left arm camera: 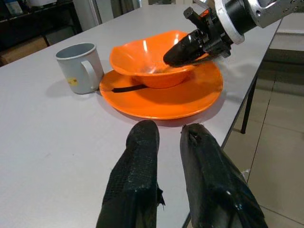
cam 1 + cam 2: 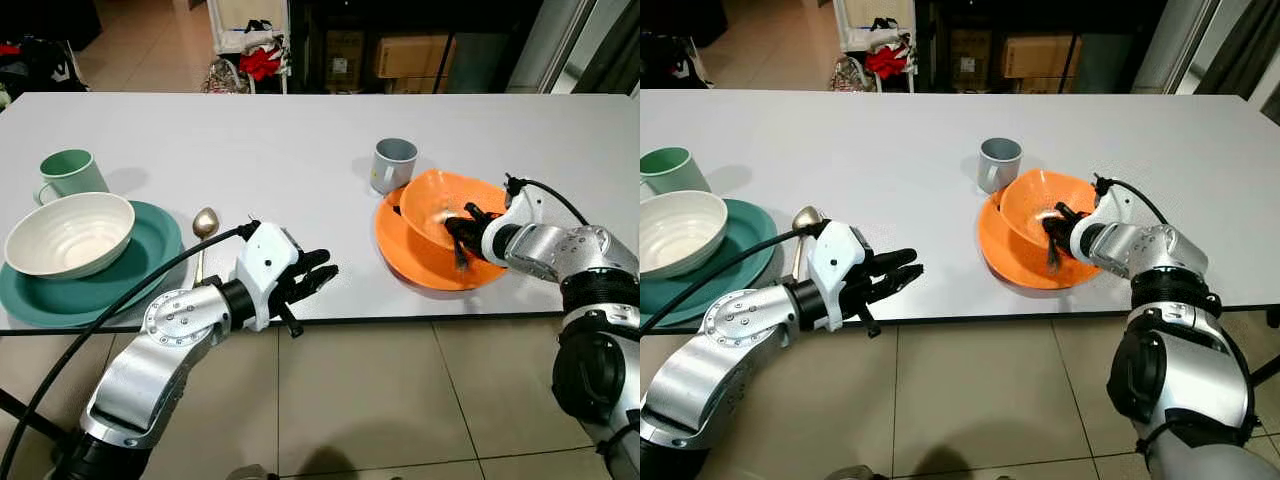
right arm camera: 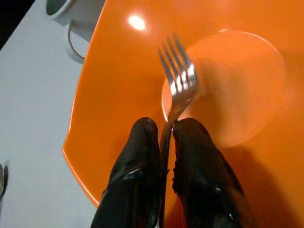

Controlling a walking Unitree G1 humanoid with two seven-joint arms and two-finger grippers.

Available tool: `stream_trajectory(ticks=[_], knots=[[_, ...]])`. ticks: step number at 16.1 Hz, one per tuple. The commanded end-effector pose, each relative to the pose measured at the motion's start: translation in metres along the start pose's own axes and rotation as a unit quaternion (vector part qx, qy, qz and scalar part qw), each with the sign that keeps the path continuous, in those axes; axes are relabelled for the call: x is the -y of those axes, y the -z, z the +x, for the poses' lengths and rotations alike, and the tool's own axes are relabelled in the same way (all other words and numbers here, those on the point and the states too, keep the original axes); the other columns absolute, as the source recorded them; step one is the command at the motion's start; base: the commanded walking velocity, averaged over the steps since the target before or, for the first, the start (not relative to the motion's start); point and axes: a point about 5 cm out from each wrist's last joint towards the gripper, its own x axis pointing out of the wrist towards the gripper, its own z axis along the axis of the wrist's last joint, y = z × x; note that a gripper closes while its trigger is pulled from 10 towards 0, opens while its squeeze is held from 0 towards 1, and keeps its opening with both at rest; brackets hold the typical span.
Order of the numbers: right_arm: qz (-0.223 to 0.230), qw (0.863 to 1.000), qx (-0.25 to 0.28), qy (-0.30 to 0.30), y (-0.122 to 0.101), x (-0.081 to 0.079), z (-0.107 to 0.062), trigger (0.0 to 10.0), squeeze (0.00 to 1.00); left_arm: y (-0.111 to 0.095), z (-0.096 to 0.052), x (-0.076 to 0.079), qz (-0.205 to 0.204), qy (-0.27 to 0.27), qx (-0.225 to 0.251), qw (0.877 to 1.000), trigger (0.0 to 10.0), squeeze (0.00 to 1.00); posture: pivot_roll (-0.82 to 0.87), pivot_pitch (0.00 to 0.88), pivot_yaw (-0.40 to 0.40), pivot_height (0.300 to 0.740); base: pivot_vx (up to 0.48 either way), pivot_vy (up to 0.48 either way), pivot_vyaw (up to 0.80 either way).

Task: Setting the table

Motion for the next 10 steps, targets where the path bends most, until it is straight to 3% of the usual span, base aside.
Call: stream_trajectory(ticks=[1,4,7,8,10], knots=[[0.005,1.0,0.016,-0.016,-0.013,-0.007,-0.005,10.0,1.0,-0.005,0.0,0.001,0.014,0.007,0.005,1.0,10.0,0.0,0.06,0.0,0.01,0.74,0.0,0.0,0.0],[0.004,1.0,0.007,-0.025,-0.018,-0.012,-0.011,10.0,1.0,-0.006,0.0,0.001,0.016,0.01,0.005,1.0,10.0,0.0,0.06,0.0,0.009,0.74,0.0,0.0,0.0],[-0.035,0.999,0.007,-0.02,-0.022,-0.015,-0.026,10.0,1.0,-0.006,-0.002,0.0,0.014,0.006,0.006,1.0,10.0,0.0,0.07,0.0,0.009,0.74,0.0,0.0,0.0],[-0.092,0.996,0.015,-0.007,-0.019,-0.016,-0.038,10.0,0.99,-0.007,-0.003,-0.002,0.004,-0.012,0.015,1.0,10.0,0.0,0.06,0.0,0.012,0.74,0.0,0.0,0.0],[-0.215,0.972,0.099,-0.001,-0.013,-0.027,-0.058,10.0,0.98,-0.006,-0.007,-0.011,-0.02,-0.076,0.027,0.997,10.0,0.0,0.05,0.0,0.027,0.74,0.0,0.0,0.0]])
